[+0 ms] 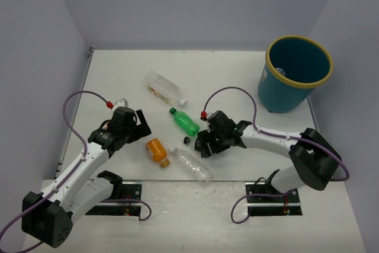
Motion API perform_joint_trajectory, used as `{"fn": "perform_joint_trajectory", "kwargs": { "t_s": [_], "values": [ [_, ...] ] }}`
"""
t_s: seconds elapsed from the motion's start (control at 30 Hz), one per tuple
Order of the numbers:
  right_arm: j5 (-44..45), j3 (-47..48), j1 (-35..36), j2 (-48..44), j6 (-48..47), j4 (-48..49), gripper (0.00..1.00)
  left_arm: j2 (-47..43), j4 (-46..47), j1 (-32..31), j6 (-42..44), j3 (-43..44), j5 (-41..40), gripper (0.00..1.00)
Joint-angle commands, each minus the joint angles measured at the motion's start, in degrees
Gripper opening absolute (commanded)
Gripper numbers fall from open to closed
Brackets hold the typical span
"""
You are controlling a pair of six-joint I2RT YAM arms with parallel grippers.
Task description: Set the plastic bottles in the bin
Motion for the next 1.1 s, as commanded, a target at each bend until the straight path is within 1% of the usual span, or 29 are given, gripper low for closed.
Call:
{"fn": "perform_joint_trajectory", "kwargs": {
  "t_s": [0.0,0.07,0.13,0.27,0.3,0.37,0.47,0.57,0.6,0.73,0.8,0.83,0.9,0.93,1.0,1.07],
  "values": [
    [1.61,-0.20,0.40,-1.38,1.69,1.78,0.52,-0.52,0.73,-0.28,0.54,1.42,-1.75,1.00],
    [2.13,-0.14,0.40,-2.82,1.37,1.44,0.40,-0.05,0.93,-0.20,0.78,1.38,-1.52,1.00],
    [2.35,0.13,0.40,-4.98,0.66,0.49,0.31,0.43,0.86,-0.25,0.96,1.47,-1.51,1.00],
    [1.98,0.39,0.40,-7.46,-0.60,-0.73,0.20,0.57,0.93,-0.19,1.18,1.45,-1.54,1.00],
    [1.91,0.39,0.40,-8.30,-0.68,-0.88,0.19,0.43,0.86,-0.19,1.24,1.38,-1.68,1.00],
    [1.45,0.33,0.40,-9.93,-1.11,-1.50,0.12,0.05,1.03,-0.19,1.21,1.09,-1.77,1.00],
    [1.47,0.56,0.40,-13.21,-1.46,-2.69,0.10,-0.27,1.03,-0.19,1.33,0.94,-1.69,1.00],
    [3.74,1.95,0.40,-17.43,-2.00,-4.75,0.09,-0.36,1.10,-0.19,1.33,1.09,-1.90,1.00],
    [5.54,2.24,0.40,-18.13,-2.00,-5.09,0.09,-0.36,1.18,-0.19,1.33,1.18,-1.95,1.00],
    [19.71,8.96,-0.63,-25.37,-3.00,-7.50,0.10,0.29,1.63,-0.19,1.12,1.68,-2.09,1.00],
    [23.21,14.21,-4.31,-27.01,-4.36,-7.56,0.11,0.56,1.96,-0.19,1.07,2.03,-1.96,1.00],
    [24.02,14.80,-4.78,-27.46,-4.46,-7.56,0.11,0.60,2.07,-0.19,1.07,2.08,-1.88,1.00],
    [24.27,22.41,-12.83,-27.72,-5.13,-7.50,0.11,0.93,2.18,-0.19,1.16,2.91,-2.18,1.00],
    [25.07,24.43,-14.88,-27.18,-5.16,-7.47,0.12,0.96,2.12,-0.19,1.16,3.29,-2.21,1.00],
    [30.70,29.02,-21.44,-25.36,-4.98,-7.55,0.13,0.95,2.18,-0.19,1.25,3.84,-2.30,1.00],
    [35.12,34.53,-25.86,-23.09,-3.88,-7.50,0.14,0.87,2.32,-0.19,1.39,4.33,-2.44,1.00]
  ]
}}
